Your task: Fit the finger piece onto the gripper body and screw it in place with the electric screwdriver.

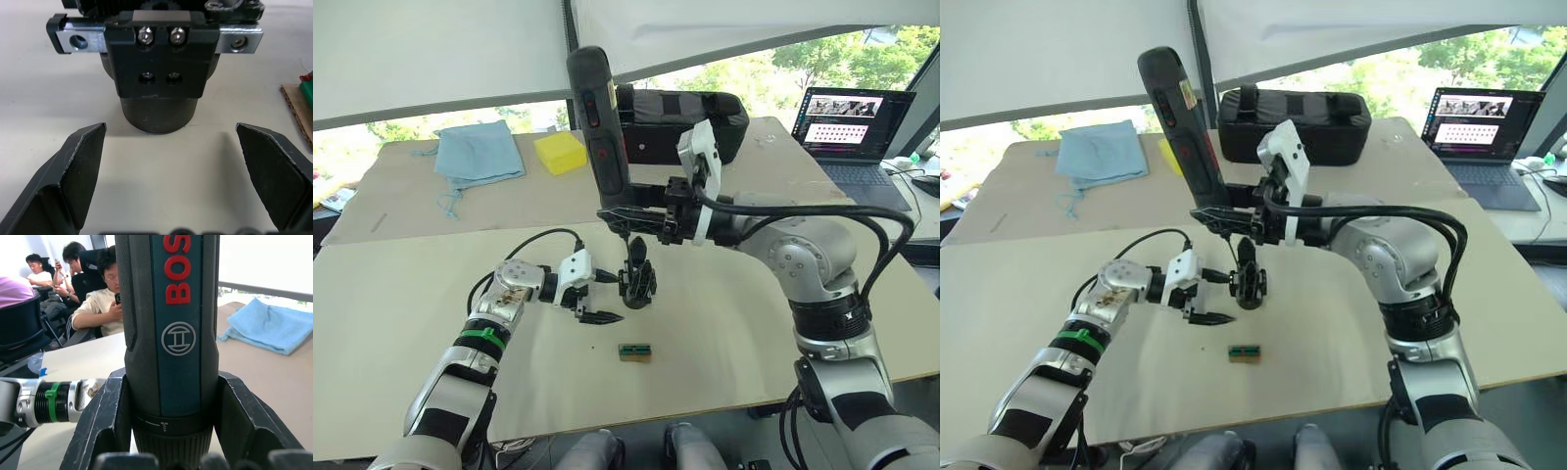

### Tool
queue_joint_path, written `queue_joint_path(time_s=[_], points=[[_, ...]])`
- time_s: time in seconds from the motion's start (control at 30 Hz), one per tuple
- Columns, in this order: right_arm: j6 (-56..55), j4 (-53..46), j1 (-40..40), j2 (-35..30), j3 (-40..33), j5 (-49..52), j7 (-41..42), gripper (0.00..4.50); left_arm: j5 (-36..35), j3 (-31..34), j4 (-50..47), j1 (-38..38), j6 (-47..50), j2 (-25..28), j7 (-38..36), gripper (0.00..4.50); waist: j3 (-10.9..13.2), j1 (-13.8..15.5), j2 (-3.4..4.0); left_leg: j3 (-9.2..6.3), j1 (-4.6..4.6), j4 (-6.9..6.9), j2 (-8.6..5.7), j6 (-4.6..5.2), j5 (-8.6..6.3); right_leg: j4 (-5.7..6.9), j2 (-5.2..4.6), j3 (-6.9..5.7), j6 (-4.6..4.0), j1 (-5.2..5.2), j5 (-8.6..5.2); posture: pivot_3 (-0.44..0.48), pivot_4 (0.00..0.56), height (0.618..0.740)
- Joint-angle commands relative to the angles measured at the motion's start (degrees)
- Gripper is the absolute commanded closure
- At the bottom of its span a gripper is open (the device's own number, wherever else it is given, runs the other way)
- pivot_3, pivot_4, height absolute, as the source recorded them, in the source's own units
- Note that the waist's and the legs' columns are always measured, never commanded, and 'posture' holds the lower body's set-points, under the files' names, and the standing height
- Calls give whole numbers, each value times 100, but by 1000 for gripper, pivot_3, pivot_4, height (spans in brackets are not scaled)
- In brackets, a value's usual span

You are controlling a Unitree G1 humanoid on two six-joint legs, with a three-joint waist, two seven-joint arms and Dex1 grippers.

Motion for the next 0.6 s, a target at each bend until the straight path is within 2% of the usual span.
queue_joint_path(time_s=[0.03, 0.6], points=[[-170, -330, 6, 51, -176, 17, 51, 2577, 22, 113, -9, -153, -195, -60, 53, 0, 0, -4, 0, 0, 0, 0, 0, 0, 0, 1, 0, 0, 0, -1, 0, 0, 150, 740], [-242, -418, 121, 266, -289, -170, -16, 2577, 106, 156, 132, -263, -247, -147, -22, 0, 0, -30, 0, 0, -2, 1, -1, 0, 0, 3, 1, -2, 0, -4, 0, 0, 150, 740]])
